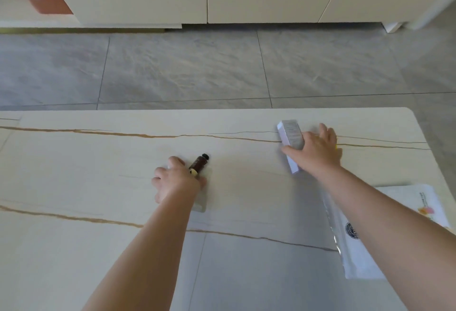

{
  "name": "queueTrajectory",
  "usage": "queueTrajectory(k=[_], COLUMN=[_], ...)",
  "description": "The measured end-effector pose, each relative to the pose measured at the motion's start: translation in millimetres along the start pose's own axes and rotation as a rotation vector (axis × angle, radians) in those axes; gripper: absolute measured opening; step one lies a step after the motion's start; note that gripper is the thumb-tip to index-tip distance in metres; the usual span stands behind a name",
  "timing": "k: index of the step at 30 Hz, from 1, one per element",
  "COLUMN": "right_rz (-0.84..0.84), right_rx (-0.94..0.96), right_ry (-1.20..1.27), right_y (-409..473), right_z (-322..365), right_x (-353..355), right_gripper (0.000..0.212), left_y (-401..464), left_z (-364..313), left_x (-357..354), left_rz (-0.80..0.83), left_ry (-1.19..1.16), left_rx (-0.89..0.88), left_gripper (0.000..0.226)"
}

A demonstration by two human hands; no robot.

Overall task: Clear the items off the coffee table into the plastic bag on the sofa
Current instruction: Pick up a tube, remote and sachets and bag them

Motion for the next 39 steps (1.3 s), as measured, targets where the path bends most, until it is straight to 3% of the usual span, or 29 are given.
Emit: queueTrajectory(k=[2,4,12,15,18,22,24,27,32,39], right_rz=[0.089,0.056,0.044,0.098,0.163,0.173,0.232,0.383,0.500,0.607], right_rx=[-0.054,0.013,0.262,0.143,0.021,0.091,0.064,-0.073,-0.188,-0.389], right_ry=[0.113,0.144,-0.183,-0.175,-0.086,-0.144,-0.032,0.332,0.844,1.141], right_y=[5,1,-79,-99,-117,-143,-163,-200,-260,-354], right_z=[-21,-20,13,2,-6,-6,-15,-37,-69,-115], right_x=[-13,-17,-47,-61,-75,-77,-75,-74,-30,72], right_gripper=[0.056,0.056,0.056,0.064,0.058,0.048,0.045,0.050,0.057,0.053], left_y=[3,5,-29,-74,-107,-137,-152,-179,-260,-385], left_z=[0,0,8,26,48,71,82,92,68,23], left_x=[-2,-2,-22,-44,-63,-79,-81,-77,-50,11], left_rz=[0.001,0.003,-0.046,0.000,0.047,0.171,0.222,0.289,0.487,0.614], left_ry=[0.009,-0.003,-0.033,-0.117,-0.159,-0.300,-0.380,-0.533,-0.720,-0.727], left_rx=[-0.001,0.005,-0.035,-0.034,-0.018,0.063,0.101,0.136,0.078,-0.057], left_gripper=[0.065,0.065,0.059,0.059,0.059,0.043,0.044,0.051,0.048,0.025])
Point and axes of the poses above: each hand's wrist, its own y-axis towards the middle knuckle, its own x-axis out of the back of the hand, z = x × y, the point moved 10 cm from there along y, towards the middle knuckle, and after that the axes turned 3 degrees about x, right-handed, at the moved point
